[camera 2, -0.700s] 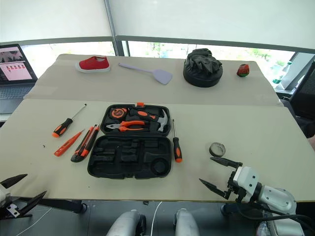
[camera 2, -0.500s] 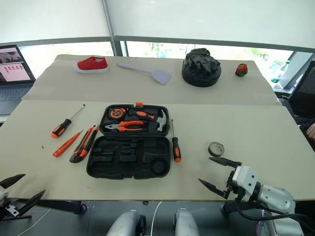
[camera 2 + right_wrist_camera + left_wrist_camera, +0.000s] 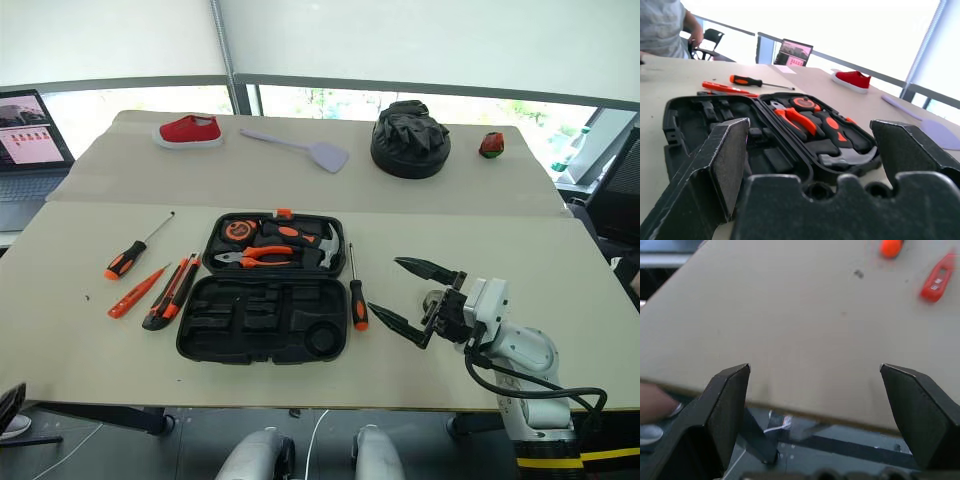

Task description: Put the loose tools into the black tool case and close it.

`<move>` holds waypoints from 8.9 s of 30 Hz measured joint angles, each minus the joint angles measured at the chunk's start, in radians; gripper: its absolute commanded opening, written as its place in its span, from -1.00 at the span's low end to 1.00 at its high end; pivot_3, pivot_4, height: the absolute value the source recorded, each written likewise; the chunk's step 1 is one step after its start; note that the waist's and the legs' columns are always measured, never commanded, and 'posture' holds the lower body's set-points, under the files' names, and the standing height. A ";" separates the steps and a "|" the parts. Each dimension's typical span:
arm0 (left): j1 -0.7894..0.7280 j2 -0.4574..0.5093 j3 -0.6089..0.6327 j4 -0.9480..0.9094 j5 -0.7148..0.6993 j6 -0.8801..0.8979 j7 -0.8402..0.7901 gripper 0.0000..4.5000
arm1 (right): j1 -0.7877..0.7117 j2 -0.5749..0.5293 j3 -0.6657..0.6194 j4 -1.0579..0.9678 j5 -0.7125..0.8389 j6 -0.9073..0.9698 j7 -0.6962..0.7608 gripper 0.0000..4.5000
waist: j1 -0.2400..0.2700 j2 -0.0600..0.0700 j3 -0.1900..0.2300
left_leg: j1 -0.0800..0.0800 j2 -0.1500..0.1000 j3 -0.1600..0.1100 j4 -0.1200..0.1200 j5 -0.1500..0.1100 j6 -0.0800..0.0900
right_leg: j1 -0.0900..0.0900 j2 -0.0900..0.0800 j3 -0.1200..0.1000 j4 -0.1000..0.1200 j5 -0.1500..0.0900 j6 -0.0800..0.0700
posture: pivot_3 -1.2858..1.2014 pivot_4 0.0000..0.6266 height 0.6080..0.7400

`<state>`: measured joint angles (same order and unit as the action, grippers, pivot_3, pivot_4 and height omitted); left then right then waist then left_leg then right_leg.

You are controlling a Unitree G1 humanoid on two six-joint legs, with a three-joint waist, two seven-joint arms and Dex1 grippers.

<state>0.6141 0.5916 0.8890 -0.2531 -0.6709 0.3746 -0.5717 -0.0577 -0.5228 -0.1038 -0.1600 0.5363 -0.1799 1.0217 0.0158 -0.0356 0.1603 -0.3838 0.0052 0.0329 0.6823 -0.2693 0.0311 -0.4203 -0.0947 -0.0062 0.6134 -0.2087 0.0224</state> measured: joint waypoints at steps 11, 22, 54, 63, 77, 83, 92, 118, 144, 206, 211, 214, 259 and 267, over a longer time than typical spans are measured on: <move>-0.737 0.289 -0.405 0.299 0.085 0.347 0.139 0.98 | -0.096 0.073 0.063 -0.075 -0.002 0.084 -0.082 1.00 | -0.006 0.001 -0.001 | 0.005 -0.006 -0.001 -0.002 0.002 -0.003 | -0.002 0.003 0.002 0.012 0.000 -0.002 | 0.03 -0.52 1.00; -1.276 0.246 -0.777 0.998 0.400 0.158 -0.015 0.75 | -0.045 0.067 0.069 -0.146 -0.004 0.126 -0.138 1.00 | -0.028 -0.001 -0.002 | -0.001 -0.007 0.000 -0.001 0.001 -0.003 | -0.004 0.002 0.000 0.012 0.001 -0.001 | 0.03 -0.52 1.00; -1.202 0.279 -1.195 0.213 0.610 -0.152 -0.660 -0.64 | 0.010 -0.056 -0.051 0.003 -0.042 0.008 0.036 1.00 | -0.016 0.002 0.000 | 0.000 -0.006 0.006 0.004 -0.001 0.003 | -0.005 0.005 0.016 0.011 -0.001 0.004 | 0.03 -0.52 1.00; -1.203 0.260 -1.238 0.259 0.705 -0.174 -0.643 -0.64 | 0.036 -0.030 -0.045 -0.037 -0.033 0.037 -0.011 1.00 | -0.015 0.002 0.000 | -0.001 -0.006 0.007 0.011 -0.004 0.006 | -0.003 0.004 0.017 0.012 -0.001 0.007 | 0.03 -0.52 1.00; -1.200 0.236 -1.223 0.273 0.721 -0.174 -0.616 -0.64 | 0.064 -0.018 -0.036 -0.083 -0.007 0.064 -0.023 1.00 | -0.003 0.002 0.000 | -0.001 -0.007 0.007 0.013 -0.004 0.006 | -0.003 0.004 0.017 0.014 -0.001 0.007 | 0.03 -0.52 1.00; -1.203 0.230 -1.222 0.277 0.725 -0.176 -0.616 -0.64 | 0.064 -0.018 -0.031 -0.088 -0.004 0.082 -0.024 1.00 | -0.003 0.002 0.000 | -0.001 -0.007 0.007 0.013 -0.004 0.006 | -0.003 0.004 0.017 0.014 -0.001 0.007 | 0.03 -0.52 1.00; -1.250 0.198 -1.220 0.318 0.746 -0.182 -0.585 -0.64 | 0.085 -0.018 -0.023 -0.099 -0.003 0.086 -0.021 1.00 | -0.004 0.002 0.000 | -0.002 -0.007 0.007 0.013 -0.004 0.007 | -0.003 0.004 0.017 0.013 -0.001 0.008 | 0.03 -0.52 1.00; -1.274 0.181 -1.205 0.459 0.750 -0.422 -0.662 0.17 | 0.109 0.002 -0.014 -0.105 -0.003 0.086 -0.033 1.00 | -0.003 0.003 -0.001 | -0.002 -0.007 0.007 0.013 -0.004 0.007 | -0.003 0.003 0.017 0.013 -0.001 0.008 | 0.03 -0.52 1.00; -1.090 0.049 -1.012 0.443 0.550 -0.234 -0.498 -1.00 | 0.097 0.020 0.020 -0.106 -0.005 0.095 -0.045 1.00 | -0.004 0.003 -0.001 | -0.001 -0.007 0.006 0.013 -0.005 0.007 | -0.001 0.003 0.017 0.013 0.000 0.008 | 0.03 -0.52 1.00; -0.532 0.126 -0.625 0.038 0.093 -0.313 -0.696 0.99 | -0.274 0.002 0.115 -0.245 0.066 1.394 -0.659 1.00 | -0.028 0.009 -0.007 | -0.003 -0.004 0.008 0.011 -0.007 0.009 | -0.005 0.003 0.018 0.010 -0.003 0.008 | 0.03 -0.52 1.00; -0.527 0.121 -0.626 0.030 0.094 -0.316 -0.691 0.99 | -0.310 -0.014 0.138 -0.239 0.060 1.427 -0.658 1.00 | -0.028 0.009 -0.007 | -0.003 -0.005 0.008 0.011 -0.007 0.009 | -0.005 0.003 0.018 0.010 -0.003 0.008 | 0.03 -0.52 1.00; -0.530 0.115 -0.633 0.030 0.095 -0.322 -0.686 0.99 | -0.359 -0.042 0.193 -0.237 0.035 1.447 -0.658 1.00 | -0.029 0.009 -0.007 | -0.003 -0.004 0.008 0.011 -0.007 0.009 | -0.004 0.003 0.018 0.009 -0.003 0.008 | 0.03 -0.52 1.00; -0.412 0.106 -0.462 0.063 0.081 -0.352 -0.606 1.00 | -0.715 -0.126 0.628 -0.077 -0.350 0.773 0.027 -0.49 | -0.049 0.007 -0.004 | -0.006 -0.004 0.008 0.006 -0.007 0.010 | -0.007 0.001 0.016 -0.001 0.001 0.009 | 0.03 -0.52 1.00; -0.364 0.105 -0.451 0.028 0.081 -0.352 -0.583 1.00 | -0.840 -0.043 0.782 0.041 -0.498 0.878 0.036 -0.49 | -0.029 0.008 -0.004 | -0.016 -0.006 0.008 0.006 -0.005 0.006 | -0.018 -0.004 0.012 0.000 0.006 0.007 | 0.03 -0.52 1.00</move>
<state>0.2497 0.6962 0.4378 -0.2247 -0.5896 0.0225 -1.1551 -0.8979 -0.5660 0.6777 -0.1189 0.0386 0.6980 1.0575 -0.0134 -0.0280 0.1567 -0.3994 -0.0008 0.0412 0.6887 -0.2747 0.0375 -0.4381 -0.0988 0.0053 0.6130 -0.2031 0.0290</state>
